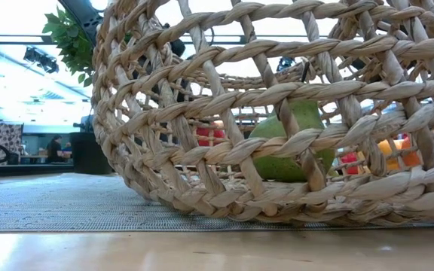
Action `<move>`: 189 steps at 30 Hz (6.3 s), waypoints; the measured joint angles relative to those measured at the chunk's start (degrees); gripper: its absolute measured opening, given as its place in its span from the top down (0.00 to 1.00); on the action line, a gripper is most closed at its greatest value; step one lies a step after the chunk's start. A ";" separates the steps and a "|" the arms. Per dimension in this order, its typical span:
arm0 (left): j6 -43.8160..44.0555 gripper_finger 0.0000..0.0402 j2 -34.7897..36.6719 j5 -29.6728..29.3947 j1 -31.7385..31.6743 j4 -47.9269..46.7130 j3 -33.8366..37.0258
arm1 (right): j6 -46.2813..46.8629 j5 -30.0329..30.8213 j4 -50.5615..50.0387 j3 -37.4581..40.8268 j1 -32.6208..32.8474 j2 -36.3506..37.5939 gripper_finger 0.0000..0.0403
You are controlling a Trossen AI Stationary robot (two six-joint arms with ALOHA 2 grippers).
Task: Build produce basket
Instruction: Put the red apple into the basket, then put the green cucumber into the basket
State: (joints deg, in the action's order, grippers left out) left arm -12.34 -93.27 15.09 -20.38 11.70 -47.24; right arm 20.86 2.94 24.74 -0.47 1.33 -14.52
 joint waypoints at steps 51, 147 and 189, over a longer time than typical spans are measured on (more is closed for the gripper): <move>5.59 0.33 19.78 -2.58 9.81 2.32 -12.00 | 0.00 0.00 0.02 0.00 0.01 0.00 0.22; -19.24 0.31 -21.93 -11.34 29.42 -42.72 -40.07 | 0.00 0.04 3.12 -0.02 0.01 -3.35 0.22; -12.14 0.40 -11.62 -25.89 19.52 -63.72 -63.78 | 0.00 0.02 3.07 -0.02 0.01 -3.58 0.22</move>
State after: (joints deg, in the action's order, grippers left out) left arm -24.47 -104.89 -10.80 -0.86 -52.01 -111.02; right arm 20.86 2.96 27.81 -0.49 1.34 -18.11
